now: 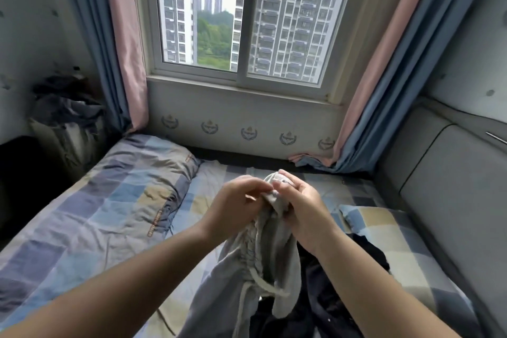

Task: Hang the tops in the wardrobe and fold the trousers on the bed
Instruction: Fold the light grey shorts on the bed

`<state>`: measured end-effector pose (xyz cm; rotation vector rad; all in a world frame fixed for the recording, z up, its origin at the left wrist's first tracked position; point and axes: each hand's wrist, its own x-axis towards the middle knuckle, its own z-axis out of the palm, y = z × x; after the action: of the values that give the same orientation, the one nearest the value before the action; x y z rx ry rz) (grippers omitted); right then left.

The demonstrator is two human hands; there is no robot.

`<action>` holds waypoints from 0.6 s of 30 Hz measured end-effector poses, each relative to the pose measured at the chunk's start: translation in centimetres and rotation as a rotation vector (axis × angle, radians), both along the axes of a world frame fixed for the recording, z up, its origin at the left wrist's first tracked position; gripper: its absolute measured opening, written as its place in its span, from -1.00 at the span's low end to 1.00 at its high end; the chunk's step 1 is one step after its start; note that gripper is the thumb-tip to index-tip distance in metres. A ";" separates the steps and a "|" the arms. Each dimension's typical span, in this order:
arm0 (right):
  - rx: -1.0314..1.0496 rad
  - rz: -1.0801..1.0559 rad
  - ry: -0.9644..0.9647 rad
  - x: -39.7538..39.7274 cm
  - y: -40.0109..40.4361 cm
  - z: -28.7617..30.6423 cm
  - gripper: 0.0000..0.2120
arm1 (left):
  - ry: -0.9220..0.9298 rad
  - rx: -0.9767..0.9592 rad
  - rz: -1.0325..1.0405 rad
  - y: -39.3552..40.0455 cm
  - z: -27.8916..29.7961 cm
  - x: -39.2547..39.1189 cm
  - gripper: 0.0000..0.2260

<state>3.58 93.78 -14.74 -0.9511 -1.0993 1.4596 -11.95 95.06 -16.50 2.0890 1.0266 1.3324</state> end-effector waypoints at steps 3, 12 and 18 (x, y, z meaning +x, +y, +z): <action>0.139 -0.011 -0.284 0.3 0.2 0.6 -0.37 | -0.026 0.009 0.020 1.3 1.7 0.5 -0.76; 0.318 -0.282 -0.478 0.2 3.0 5.0 -0.78 | 0.150 -0.025 0.257 4.0 0.3 -0.8 -0.83; 0.195 -0.260 -0.037 0.0 3.4 8.2 -0.71 | 0.203 -0.505 0.282 3.5 -8.1 -3.0 -0.82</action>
<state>3.58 97.19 -6.49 -0.9470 -1.0787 1.1074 -14.96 98.60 -24.61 1.7589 1.6010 0.8607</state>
